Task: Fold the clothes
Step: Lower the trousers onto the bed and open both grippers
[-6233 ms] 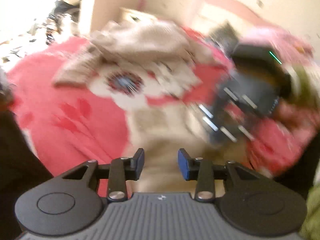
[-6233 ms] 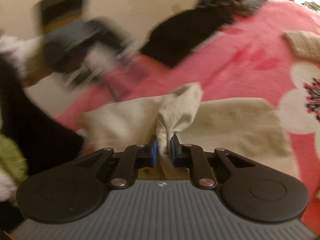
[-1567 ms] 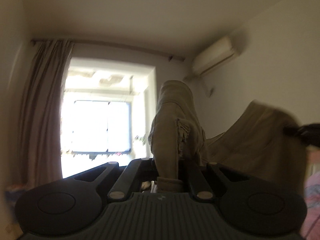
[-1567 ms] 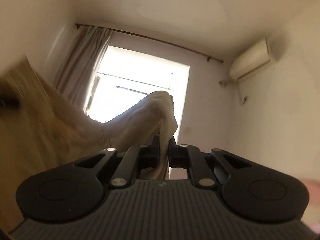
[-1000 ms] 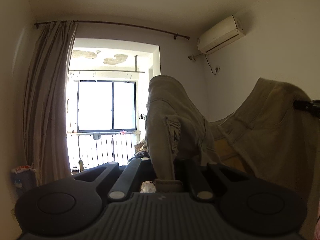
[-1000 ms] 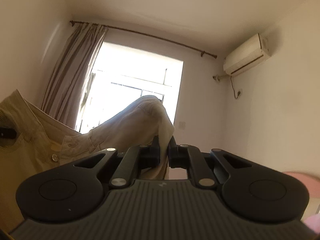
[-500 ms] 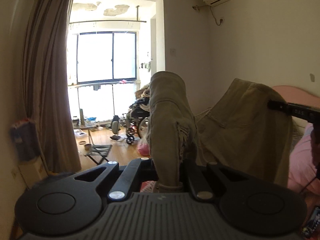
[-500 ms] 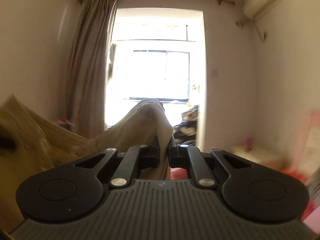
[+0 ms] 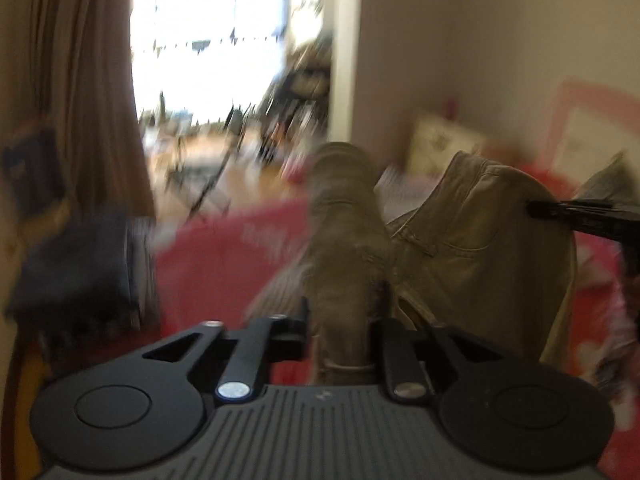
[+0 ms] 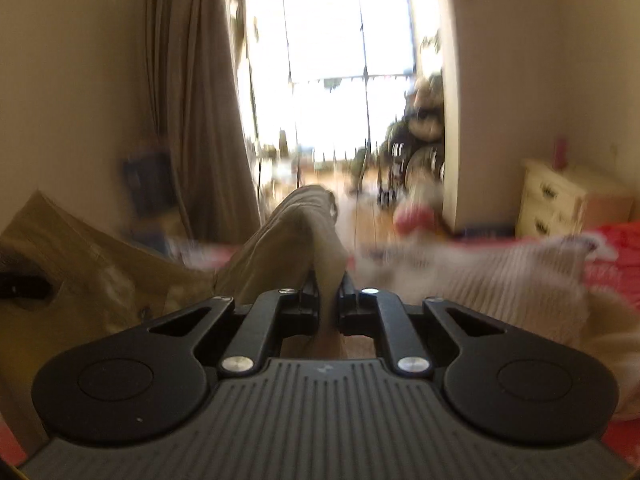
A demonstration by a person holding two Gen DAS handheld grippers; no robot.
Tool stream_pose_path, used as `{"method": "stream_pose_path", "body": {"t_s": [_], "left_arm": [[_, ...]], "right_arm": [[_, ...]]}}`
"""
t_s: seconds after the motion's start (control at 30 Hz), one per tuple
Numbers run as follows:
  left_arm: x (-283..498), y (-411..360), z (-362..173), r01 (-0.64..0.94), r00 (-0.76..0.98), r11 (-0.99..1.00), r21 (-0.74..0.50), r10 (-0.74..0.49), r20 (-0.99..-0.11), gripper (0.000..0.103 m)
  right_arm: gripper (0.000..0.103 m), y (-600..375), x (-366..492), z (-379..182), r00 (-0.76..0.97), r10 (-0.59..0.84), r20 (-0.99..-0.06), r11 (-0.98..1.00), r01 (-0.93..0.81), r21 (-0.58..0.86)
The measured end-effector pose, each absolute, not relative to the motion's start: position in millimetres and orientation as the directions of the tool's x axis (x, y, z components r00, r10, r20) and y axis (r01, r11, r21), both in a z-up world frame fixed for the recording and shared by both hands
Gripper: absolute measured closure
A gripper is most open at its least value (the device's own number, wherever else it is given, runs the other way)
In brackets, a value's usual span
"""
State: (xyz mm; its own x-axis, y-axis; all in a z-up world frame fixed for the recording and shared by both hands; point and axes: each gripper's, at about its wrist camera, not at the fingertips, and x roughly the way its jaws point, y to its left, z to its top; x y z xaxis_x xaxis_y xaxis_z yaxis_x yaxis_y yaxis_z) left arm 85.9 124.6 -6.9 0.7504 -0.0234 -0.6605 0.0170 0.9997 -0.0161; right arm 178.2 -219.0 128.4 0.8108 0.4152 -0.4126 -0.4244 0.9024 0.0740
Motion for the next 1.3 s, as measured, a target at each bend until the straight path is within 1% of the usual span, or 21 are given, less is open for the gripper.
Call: {"method": "stream_pose_path", "body": {"t_s": [0.03, 0.07, 0.1, 0.17, 0.2, 0.27, 0.33, 0.37, 0.43, 0.5, 0.57, 0.6, 0.67, 0.73, 0.8, 0.9, 1.0, 1.07, 1.13, 1.3], "left_arm": [[95, 134, -34, -0.011, 0.708, 1.0, -0.011, 0.0, -0.706, 0.065], [104, 144, -61, -0.038, 0.662, 0.999, -0.003, 0.023, -0.749, 0.066], [111, 154, -85, -0.066, 0.616, 0.998, 0.002, 0.042, -0.786, 0.07], [108, 175, -115, -0.118, 0.554, 0.993, -0.013, 0.055, -0.831, 0.07], [99, 185, -118, -0.13, 0.551, 0.991, -0.034, 0.043, -0.834, 0.065], [80, 198, -101, -0.134, 0.56, 0.99, -0.041, 0.041, -0.828, 0.062], [61, 212, -84, -0.138, 0.569, 0.989, -0.043, 0.044, -0.821, 0.058], [48, 216, -73, -0.143, 0.572, 0.989, -0.021, 0.065, -0.817, 0.057], [25, 223, -50, -0.153, 0.577, 0.988, 0.025, 0.11, -0.809, 0.056], [3, 226, -31, -0.159, 0.561, 0.981, 0.113, 0.184, -0.807, 0.056], [-24, 228, -11, -0.163, 0.539, 0.965, 0.204, 0.26, -0.801, 0.056], [-36, 237, -7, -0.176, 0.52, 0.957, 0.231, 0.29, -0.804, 0.056], [-60, 257, 1, -0.206, 0.479, 0.938, 0.279, 0.345, -0.807, 0.056], [-90, 280, 10, -0.258, 0.433, 0.925, 0.28, 0.37, -0.822, 0.056], [-125, 299, 24, -0.313, 0.402, 0.907, 0.283, 0.396, -0.825, 0.056], [-177, 322, 55, -0.387, 0.379, 0.878, 0.283, 0.431, -0.819, 0.057], [-223, 335, 93, -0.441, 0.372, 0.852, 0.282, 0.46, -0.806, 0.057], [-247, 337, 118, -0.459, 0.385, 0.84, 0.288, 0.48, -0.788, 0.057], [-267, 333, 147, -0.46, 0.417, 0.834, 0.306, 0.507, -0.754, 0.056], [-289, 310, 214, -0.439, 0.549, 0.831, 0.342, 0.549, -0.631, 0.054]], "right_arm": [[0.084, -214, 191, 99, 0.799, 0.386, -0.461, 0.91, -0.41, 0.051], [0.079, -208, 192, 72, 0.781, 0.344, -0.522, 0.923, -0.383, 0.036], [0.068, -203, 193, 45, 0.758, 0.3, -0.579, 0.934, -0.356, 0.018], [0.067, -192, 194, -10, 0.699, 0.209, -0.684, 0.952, -0.305, -0.021], [0.067, -200, 183, -26, 0.677, 0.202, -0.707, 0.955, -0.298, -0.013], [0.067, -201, 162, -34, 0.668, 0.224, -0.71, 0.952, -0.306, 0.013], [0.061, -202, 141, -10, 0.682, 0.294, -0.67, 0.931, -0.362, 0.04], [0.06, -200, 126, 0, 0.685, 0.341, -0.644, 0.914, -0.401, 0.058], [0.05, -195, 93, 16, 0.671, 0.44, -0.596, 0.871, -0.48, 0.103], [0.048, -182, 61, 29, 0.608, 0.555, -0.567, 0.803, -0.569, 0.177], [0.048, -163, 31, 40, 0.475, 0.684, -0.553, 0.686, -0.677, 0.267], [0.047, -148, 12, 44, 0.381, 0.736, -0.56, 0.604, -0.744, 0.288], [0.04, -122, -23, 49, 0.189, 0.8, -0.569, 0.428, -0.845, 0.321], [0.026, -90, -61, 47, -0.012, 0.8, -0.6, 0.231, -0.916, 0.327], [0.021, -63, -102, 42, -0.133, 0.757, -0.639, 0.069, -0.957, 0.28], [0.019, -25, -144, 38, -0.249, 0.697, -0.672, -0.078, -0.959, 0.274], [0.018, 3, -161, 35, -0.279, 0.636, -0.72, -0.157, -0.96, 0.233], [0.018, 15, -166, 36, -0.262, 0.622, -0.738, -0.151, -0.965, 0.215], [0.018, 18, -165, 38, -0.268, 0.61, -0.746, -0.13, -0.962, 0.239], [0.017, 22, -176, 42, -0.195, 0.573, -0.796, -0.132, -0.981, 0.145]]}}
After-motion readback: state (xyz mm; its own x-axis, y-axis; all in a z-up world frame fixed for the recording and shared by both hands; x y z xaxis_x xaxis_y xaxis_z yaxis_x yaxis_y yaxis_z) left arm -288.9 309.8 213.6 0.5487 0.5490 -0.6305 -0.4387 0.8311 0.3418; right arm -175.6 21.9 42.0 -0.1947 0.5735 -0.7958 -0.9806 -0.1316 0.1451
